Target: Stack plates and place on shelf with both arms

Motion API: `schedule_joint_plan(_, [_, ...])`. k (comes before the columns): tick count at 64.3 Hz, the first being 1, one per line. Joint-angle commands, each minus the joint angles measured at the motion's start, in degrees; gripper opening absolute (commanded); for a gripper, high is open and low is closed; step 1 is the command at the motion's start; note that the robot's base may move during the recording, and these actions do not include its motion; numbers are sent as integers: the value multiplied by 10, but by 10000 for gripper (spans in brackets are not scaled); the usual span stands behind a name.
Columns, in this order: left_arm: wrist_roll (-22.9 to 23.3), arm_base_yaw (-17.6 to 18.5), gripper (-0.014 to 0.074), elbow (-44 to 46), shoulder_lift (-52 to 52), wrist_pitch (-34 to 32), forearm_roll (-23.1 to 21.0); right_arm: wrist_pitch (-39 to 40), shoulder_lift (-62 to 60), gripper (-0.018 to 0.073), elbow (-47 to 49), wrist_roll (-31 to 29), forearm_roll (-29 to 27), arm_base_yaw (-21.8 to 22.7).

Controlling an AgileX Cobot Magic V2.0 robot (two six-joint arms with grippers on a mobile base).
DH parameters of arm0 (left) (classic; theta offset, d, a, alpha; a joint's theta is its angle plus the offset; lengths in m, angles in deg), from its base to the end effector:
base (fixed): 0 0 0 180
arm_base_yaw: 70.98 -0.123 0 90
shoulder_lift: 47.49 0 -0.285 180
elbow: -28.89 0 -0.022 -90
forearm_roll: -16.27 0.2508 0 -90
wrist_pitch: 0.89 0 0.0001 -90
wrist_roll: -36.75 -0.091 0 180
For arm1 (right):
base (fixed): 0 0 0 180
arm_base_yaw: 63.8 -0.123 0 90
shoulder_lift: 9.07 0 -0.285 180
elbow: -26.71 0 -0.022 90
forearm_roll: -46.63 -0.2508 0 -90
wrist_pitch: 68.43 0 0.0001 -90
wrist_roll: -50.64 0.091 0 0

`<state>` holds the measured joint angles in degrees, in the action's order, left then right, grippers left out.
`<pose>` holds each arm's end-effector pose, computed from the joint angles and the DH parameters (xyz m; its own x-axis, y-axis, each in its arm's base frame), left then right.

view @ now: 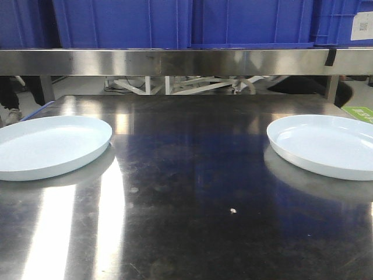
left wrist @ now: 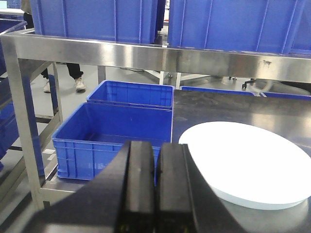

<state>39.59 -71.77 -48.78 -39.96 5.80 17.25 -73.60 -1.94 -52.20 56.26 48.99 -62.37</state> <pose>0.0565 0.0010 0.2002 -0.0324 -0.0330 -0.9989 -0.0168 0.9993 -0.0325 0.0568 -0.0018 0.1956 -0.0194 0.0575 -0.9982 0.0298 0.9979 0.0569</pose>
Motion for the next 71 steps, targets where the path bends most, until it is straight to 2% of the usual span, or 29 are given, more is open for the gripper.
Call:
schedule_joint_plan(1, [4,0,83,-2,-11,-50,0,52,-11,56,0,0,1,3])
schedule_joint_plan(58, [4,0,83,3,-6,-47,9,52,-11,56,0,0,1,3])
schedule_joint_plan(64, [4,0,83,40,27,-42,9,52,-11,56,0,0,1,3])
schedule_joint_plan(71, [4,11,83,134,114,-14,10,52,-11,56,0,0,1,3])
